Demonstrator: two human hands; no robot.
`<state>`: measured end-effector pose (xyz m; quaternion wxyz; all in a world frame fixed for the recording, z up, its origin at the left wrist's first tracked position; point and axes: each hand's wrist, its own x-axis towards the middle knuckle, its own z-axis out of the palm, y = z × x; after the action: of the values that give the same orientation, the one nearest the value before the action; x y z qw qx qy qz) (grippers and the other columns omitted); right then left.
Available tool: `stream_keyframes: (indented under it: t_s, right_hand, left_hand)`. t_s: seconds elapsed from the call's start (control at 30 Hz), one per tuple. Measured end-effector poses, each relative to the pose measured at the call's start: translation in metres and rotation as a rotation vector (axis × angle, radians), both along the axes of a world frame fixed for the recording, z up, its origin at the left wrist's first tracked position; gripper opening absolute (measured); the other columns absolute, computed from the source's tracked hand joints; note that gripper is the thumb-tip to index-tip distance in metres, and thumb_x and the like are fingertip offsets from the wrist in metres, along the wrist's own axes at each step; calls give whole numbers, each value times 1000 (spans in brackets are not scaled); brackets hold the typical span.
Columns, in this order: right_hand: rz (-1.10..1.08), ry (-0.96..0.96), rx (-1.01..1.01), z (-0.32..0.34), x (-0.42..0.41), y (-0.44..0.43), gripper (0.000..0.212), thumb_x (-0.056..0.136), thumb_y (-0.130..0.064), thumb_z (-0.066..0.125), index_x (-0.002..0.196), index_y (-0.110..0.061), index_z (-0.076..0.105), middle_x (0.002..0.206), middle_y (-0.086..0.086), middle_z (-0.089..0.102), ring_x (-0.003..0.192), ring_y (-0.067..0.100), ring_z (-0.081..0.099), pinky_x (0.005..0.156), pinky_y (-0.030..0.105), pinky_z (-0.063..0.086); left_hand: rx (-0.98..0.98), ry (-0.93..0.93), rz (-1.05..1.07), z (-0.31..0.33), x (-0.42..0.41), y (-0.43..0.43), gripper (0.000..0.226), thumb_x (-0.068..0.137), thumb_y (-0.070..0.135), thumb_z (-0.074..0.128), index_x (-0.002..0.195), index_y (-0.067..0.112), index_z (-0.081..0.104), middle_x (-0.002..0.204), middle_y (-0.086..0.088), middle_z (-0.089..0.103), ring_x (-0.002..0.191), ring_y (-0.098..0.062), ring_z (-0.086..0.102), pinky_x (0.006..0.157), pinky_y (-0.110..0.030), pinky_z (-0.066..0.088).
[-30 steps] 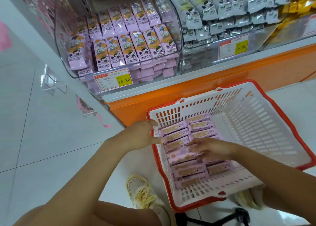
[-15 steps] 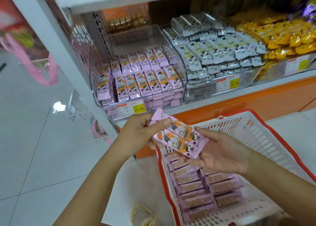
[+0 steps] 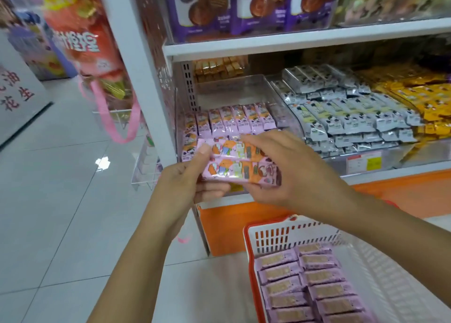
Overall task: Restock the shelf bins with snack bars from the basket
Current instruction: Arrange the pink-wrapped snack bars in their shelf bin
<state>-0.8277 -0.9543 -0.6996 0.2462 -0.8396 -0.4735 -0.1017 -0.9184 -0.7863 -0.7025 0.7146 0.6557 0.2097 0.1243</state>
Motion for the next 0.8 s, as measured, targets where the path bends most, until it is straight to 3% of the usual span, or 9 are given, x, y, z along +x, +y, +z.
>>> stream_keyframes:
  t_s: [0.1, 0.23, 0.3, 0.37, 0.43, 0.53, 0.67, 0.73, 0.8]
  right_hand:
    - [-95, 213, 77, 19, 16, 18, 64, 77, -38, 74, 135, -25, 49, 106, -14, 48, 89, 3, 48, 76, 20, 45]
    - [-342, 422, 84, 25, 66, 67, 51, 84, -40, 68, 128, -17, 54, 104, -5, 57, 75, 12, 56, 55, 22, 41]
    - [-432, 462, 25, 17, 93, 102, 46, 84, -46, 66, 112, -10, 61, 101, 6, 65, 76, 19, 56, 57, 26, 40]
    - [-489, 502, -11, 5, 113, 137, 56, 78, -67, 62, 79, -11, 60, 87, 10, 65, 77, 24, 60, 62, 29, 44]
    - [-538, 507, -78, -10, 125, 168, 68, 71, -83, 52, 69, -15, 54, 93, 14, 62, 95, 28, 63, 74, 32, 50]
    - [-591, 483, -114, -25, 136, 199, 77, 73, -85, 43, 101, -18, 67, 121, 15, 59, 113, 32, 56, 91, 39, 49]
    - [-534, 494, -233, -25, 147, 225, 74, 85, -72, 41, 137, -20, 48, 141, 14, 43, 119, 33, 50, 94, 39, 47]
    - [-451, 521, -279, -21, 149, 235, 73, 88, -68, 38, 142, -20, 43, 139, 14, 47, 116, 32, 53, 87, 36, 49]
    - [-371, 530, -278, -16, 144, 236, 62, 96, -54, 36, 142, -14, 44, 137, 12, 51, 116, 32, 54, 91, 37, 49]
  left_hand:
    - [111, 12, 134, -2, -2, 19, 44, 82, 49, 58, 82, 6, 71, 70, -10, 73, 66, -21, 71, 61, -24, 59]
    - [502, 83, 317, -20, -1, 44, 22, 91, 28, 59, 79, 12, 69, 70, -1, 70, 70, -18, 69, 73, -34, 57]
    - [528, 94, 302, -23, 0, 46, 13, 89, 23, 59, 83, 16, 67, 76, 1, 69, 76, -19, 67, 69, -30, 52]
    - [504, 90, 277, -25, 0, 46, 10, 89, 22, 60, 85, 17, 67, 78, 1, 69, 80, -17, 67, 67, -26, 48]
    - [499, 85, 262, -26, -1, 48, 9, 90, 22, 60, 85, 20, 67, 79, 4, 69, 82, -14, 67, 66, -24, 48]
    - [488, 78, 242, -28, -2, 51, 13, 90, 19, 59, 82, 24, 67, 80, 5, 69, 80, -14, 67, 56, -22, 50]
    - [516, 64, 197, -28, -1, 51, 12, 90, 15, 59, 85, 21, 68, 83, 7, 70, 83, -10, 66, 69, -17, 46]
    - [521, 56, 187, -29, -1, 52, 12, 89, 13, 59, 85, 20, 68, 83, 7, 70, 82, -10, 66, 71, -18, 47]
    - [521, 51, 185, -30, -1, 53, 13, 89, 12, 59, 84, 21, 68, 83, 7, 70, 83, -10, 66, 74, -19, 49]
